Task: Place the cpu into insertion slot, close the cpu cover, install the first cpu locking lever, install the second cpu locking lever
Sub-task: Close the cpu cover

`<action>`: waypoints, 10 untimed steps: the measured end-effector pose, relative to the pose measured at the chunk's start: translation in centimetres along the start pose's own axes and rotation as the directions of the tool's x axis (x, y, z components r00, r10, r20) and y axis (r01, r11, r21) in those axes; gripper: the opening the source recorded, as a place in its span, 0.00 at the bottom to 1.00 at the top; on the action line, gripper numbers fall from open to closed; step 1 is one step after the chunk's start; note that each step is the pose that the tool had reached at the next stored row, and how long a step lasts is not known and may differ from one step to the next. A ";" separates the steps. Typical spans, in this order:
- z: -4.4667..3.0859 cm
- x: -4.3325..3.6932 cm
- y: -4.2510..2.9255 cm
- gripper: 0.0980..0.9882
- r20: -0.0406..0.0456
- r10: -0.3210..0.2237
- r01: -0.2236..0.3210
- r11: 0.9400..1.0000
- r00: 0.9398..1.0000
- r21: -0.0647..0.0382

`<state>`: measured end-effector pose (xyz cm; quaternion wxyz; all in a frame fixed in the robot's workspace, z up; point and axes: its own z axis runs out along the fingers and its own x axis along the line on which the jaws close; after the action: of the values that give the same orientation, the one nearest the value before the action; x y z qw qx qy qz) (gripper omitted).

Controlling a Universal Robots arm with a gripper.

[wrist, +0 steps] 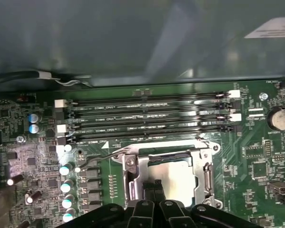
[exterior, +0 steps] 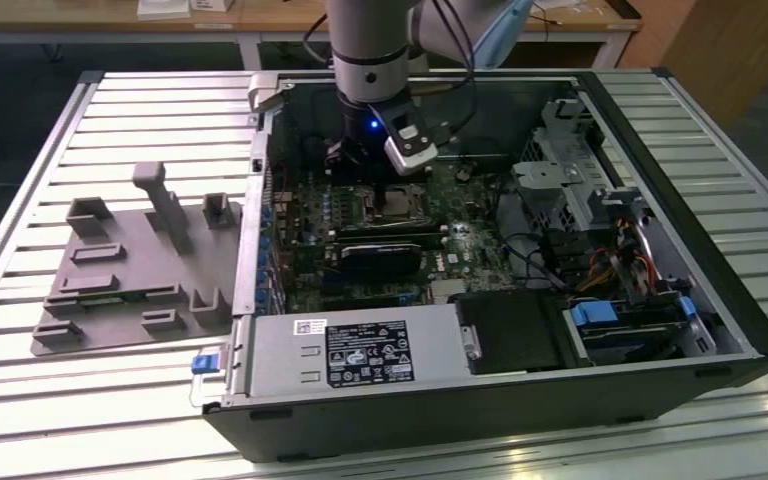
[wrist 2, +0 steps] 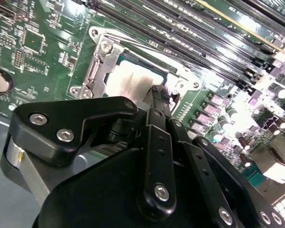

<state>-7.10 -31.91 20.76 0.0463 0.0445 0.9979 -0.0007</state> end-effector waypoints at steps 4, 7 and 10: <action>0.17 0.28 -0.04 0.00 0.000 -0.003 0.003 1.000 1.000 -0.001; 0.28 0.49 -0.06 0.00 0.000 -0.006 0.006 1.000 1.000 -0.004; 0.34 0.70 -0.07 0.00 0.000 -0.008 0.008 1.000 1.000 -0.006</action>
<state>-7.77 -31.93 20.36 0.0462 0.0405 0.9981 0.0019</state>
